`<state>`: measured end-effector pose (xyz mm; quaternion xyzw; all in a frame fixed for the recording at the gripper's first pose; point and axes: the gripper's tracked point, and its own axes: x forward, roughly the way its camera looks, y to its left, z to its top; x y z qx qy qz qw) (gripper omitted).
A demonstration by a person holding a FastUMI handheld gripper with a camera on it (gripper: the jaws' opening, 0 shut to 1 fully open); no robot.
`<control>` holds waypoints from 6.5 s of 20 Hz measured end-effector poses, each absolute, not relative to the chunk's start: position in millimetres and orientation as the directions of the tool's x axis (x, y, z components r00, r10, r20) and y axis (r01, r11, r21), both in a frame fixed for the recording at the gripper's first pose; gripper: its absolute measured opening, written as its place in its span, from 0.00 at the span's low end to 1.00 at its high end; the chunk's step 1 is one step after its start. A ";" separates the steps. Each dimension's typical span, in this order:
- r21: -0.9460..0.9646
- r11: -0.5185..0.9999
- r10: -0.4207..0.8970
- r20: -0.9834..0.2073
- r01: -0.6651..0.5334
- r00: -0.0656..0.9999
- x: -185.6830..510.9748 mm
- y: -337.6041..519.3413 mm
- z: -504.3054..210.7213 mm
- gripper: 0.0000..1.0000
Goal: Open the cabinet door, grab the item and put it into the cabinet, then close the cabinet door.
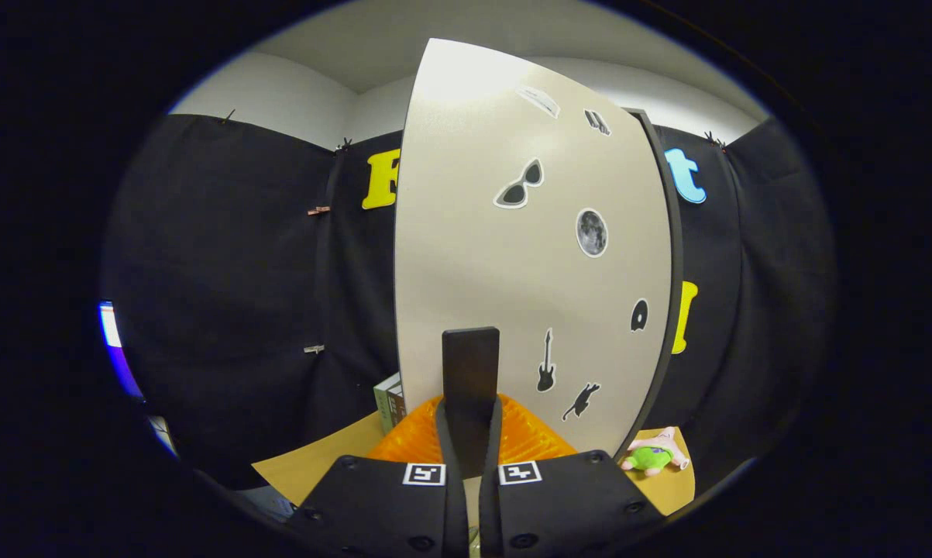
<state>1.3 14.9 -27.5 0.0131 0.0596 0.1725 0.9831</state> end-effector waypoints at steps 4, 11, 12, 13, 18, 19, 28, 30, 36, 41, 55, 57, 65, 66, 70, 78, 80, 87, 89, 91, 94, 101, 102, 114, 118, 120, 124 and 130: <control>0.034 0.934 0.358 -0.120 -0.356 0.926 -18.5 -22.1 -25.1 0.10; 0.035 0.970 0.244 -0.117 -0.242 0.963 -32.7 -102.5 -19.2 0.09; 0.031 0.975 0.222 -0.120 -0.219 0.968 -35.6 -112.3 -18.9 0.09; 0.029 0.980 0.201 -0.121 -0.199 0.972 -36.1 -121.0 -19.3 0.09; 0.034 0.987 0.161 -0.155 -0.157 0.975 -50.2 -156.8 -31.9 0.08; 0.035 0.988 0.156 -0.153 -0.153 0.976 -50.8 -161.7 -31.7 0.08; 0.066 0.986 0.161 -0.118 -0.154 0.980 -83.6 -173.8 -21.7 0.08; 0.037 0.989 0.144 -0.112 -0.140 0.983 -93.7 -175.4 -17.9 0.07; -0.082 0.982 0.155 -0.134 -0.167 0.979 -112.4 -112.9 -37.7 0.05; -0.049 0.994 0.088 -0.203 -0.100 0.975 -93.2 -67.7 -76.3 0.15; 0.008 0.998 0.047 -0.701 -0.058 0.711 -52.1 8.0 -355.4 0.35; 0.010 0.999 0.043 -0.750 -0.054 0.660 -39.9 6.5 -394.8 0.35; -0.043 0.997 -0.003 -0.866 -0.068 0.500 -2.4 -19.8 -492.3 0.35; -0.036 0.997 0.000 -0.876 -0.065 0.483 -0.4 -20.4 -499.9 0.35; -0.024 0.998 0.000 -0.909 -0.052 0.416 -4.4 -25.3 -524.2 0.34; 0.011 0.998 0.033 -0.934 -0.062 0.357 -6.3 -25.8 -541.7 0.18; 0.007 0.997 0.034 -0.935 -0.076 0.352 -6.4 -26.0 -540.3 0.19; 0.013 0.995 0.052 -0.913 -0.099 0.406 1.2 -24.9 -491.0 0.19; 0.010 0.994 0.059 -0.887 -0.107 0.459 10.9 -26.1 -452.9 0.19; -0.007 0.993 0.057 -0.857 -0.122 0.513 22.6 -27.8 -416.4 0.19; -0.027 0.989 0.065 -0.799 -0.144 0.598 47.8 -24.6 -361.8 0.18; -0.081 0.983 0.086 -0.600 -0.167 0.796 133.0 -15.9 -230.2 0.18; -0.093 0.982 0.081 -0.570 -0.162 0.818 148.7 -18.3 -216.0 0.18; -0.026 0.997 0.060 -0.427 -0.079 0.902 311.0 -14.7 -152.1 0.18; -0.023 0.999 0.024 -0.425 -0.038 0.905 353.8 -24.6 -170.3 0.18; -0.013 0.999 0.022 -0.435 -0.031 0.900 368.4 -27.3 -181.4 0.18; -0.009 1.000 0.010 -0.450 -0.016 0.893 387.2 -34.3 -198.9 0.20; 0.028 1.000 0.010 -0.422 0.002 0.907 402.5 -44.5 -199.1 0.44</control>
